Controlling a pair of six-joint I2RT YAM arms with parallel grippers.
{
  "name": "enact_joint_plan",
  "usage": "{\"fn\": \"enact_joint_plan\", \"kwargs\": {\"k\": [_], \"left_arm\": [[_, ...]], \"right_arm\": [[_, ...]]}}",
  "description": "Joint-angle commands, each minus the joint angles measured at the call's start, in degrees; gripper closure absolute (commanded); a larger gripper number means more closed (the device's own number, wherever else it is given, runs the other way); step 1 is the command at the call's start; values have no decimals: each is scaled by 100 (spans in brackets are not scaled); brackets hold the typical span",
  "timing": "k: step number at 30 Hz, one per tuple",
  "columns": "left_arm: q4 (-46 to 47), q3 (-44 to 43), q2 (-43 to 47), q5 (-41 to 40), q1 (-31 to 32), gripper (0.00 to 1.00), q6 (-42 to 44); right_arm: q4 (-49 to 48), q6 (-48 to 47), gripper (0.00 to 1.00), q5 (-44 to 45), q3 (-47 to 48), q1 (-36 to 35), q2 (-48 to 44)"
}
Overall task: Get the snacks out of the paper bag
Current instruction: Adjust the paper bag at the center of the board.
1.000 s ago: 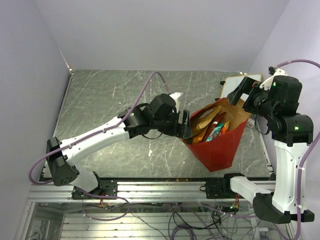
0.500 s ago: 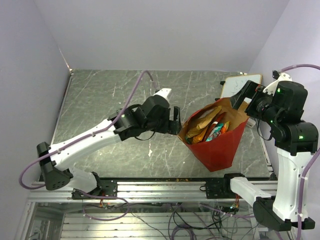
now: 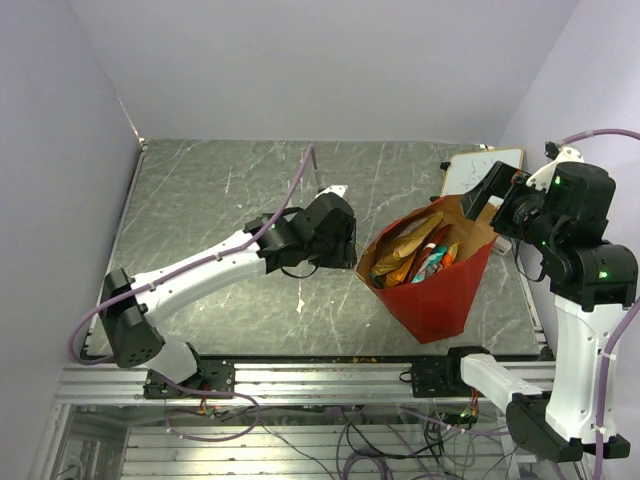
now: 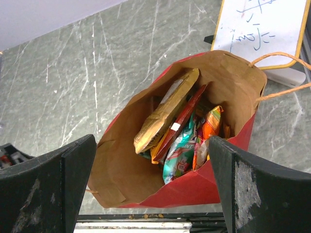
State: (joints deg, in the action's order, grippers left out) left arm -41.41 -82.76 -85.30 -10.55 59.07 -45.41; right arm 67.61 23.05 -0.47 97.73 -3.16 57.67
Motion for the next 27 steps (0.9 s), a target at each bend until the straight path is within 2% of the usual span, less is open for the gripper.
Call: {"fn": "enact_joint_plan", "kwargs": {"k": [1,5,10,15,18,27], "left_arm": [[259,-256,-145,276,-8,40,84],[272,-414,-314,272,-22,42,152],[54,-640,-425,141,-97,54,160],[170,-519,-211,294,-364,81,27],[296,-383,-46,513,-566,92,-119],[-98,-390,425,737,-1514,93,-77]], "right_arm": [[41,-47,0,63,137,11,-44],[2,-52,0,39,51,11,-53],[-46,-75,0,26,-38,13,-35],[-109,-96,0,4,-101,9,14],[-158,-91,0,-34,-146,15,38],[-220,-144,0,-180,-139,8,185]]}}
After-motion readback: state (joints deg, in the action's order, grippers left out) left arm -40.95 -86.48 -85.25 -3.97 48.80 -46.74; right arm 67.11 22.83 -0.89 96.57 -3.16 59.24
